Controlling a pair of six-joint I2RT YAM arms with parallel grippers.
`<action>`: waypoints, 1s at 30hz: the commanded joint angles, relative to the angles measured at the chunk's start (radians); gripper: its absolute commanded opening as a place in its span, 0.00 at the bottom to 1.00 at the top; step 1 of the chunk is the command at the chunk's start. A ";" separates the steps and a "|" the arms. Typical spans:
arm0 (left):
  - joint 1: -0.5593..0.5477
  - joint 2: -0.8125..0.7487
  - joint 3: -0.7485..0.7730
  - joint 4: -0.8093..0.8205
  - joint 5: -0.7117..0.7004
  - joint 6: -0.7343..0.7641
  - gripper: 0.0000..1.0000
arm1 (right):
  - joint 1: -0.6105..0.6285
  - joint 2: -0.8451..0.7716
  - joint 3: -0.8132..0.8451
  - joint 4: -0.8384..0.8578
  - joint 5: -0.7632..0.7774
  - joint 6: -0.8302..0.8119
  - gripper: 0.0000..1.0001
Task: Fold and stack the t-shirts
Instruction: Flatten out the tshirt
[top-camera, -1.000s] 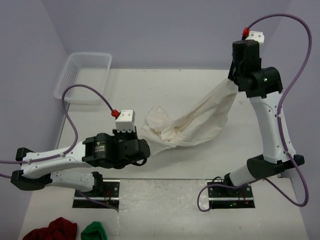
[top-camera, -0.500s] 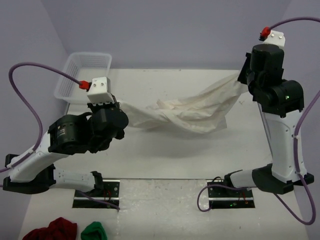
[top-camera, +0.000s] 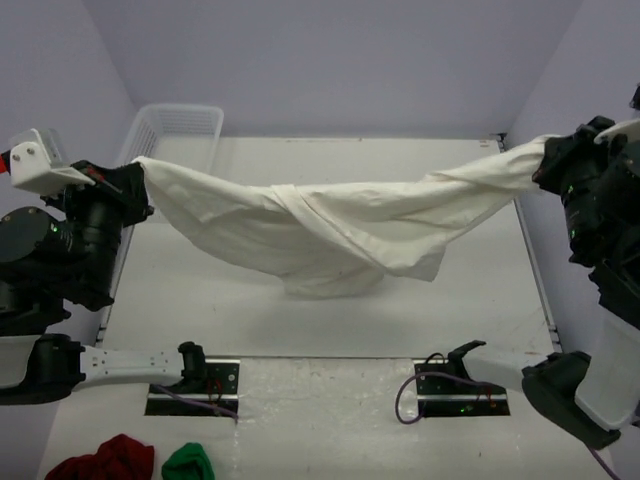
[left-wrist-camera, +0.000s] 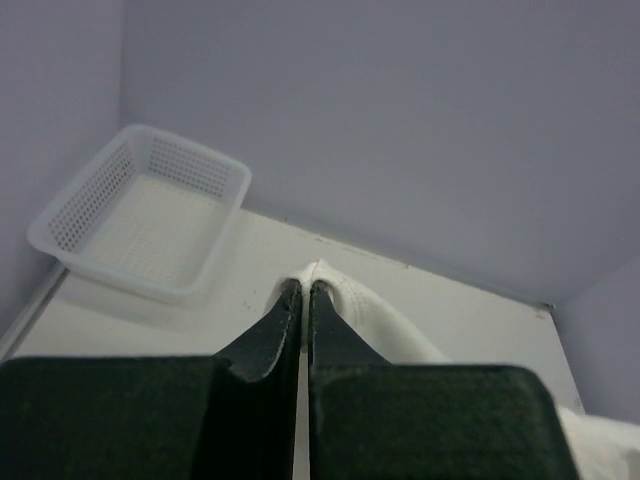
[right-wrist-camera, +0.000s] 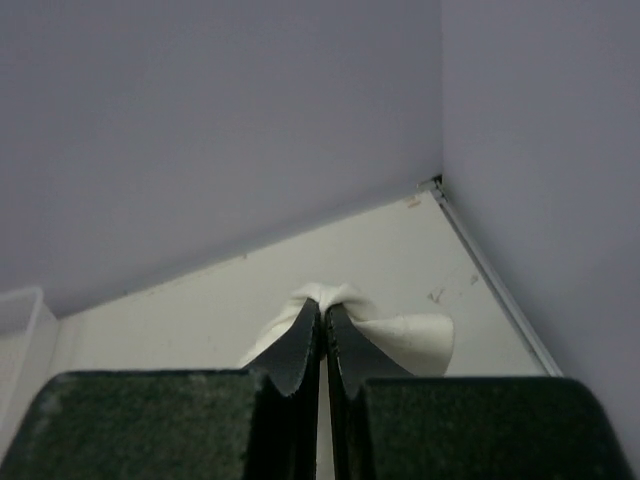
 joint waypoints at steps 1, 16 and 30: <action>0.010 0.264 0.007 0.191 -0.251 0.264 0.00 | -0.085 0.379 0.125 -0.049 -0.088 -0.008 0.00; 0.145 0.418 -0.145 -0.206 0.141 -0.256 0.00 | -0.208 0.692 -0.190 0.107 -0.283 0.012 0.00; 0.145 0.418 -0.257 -0.204 0.142 -0.282 0.00 | -0.214 0.568 -0.324 0.186 -0.325 -0.002 0.99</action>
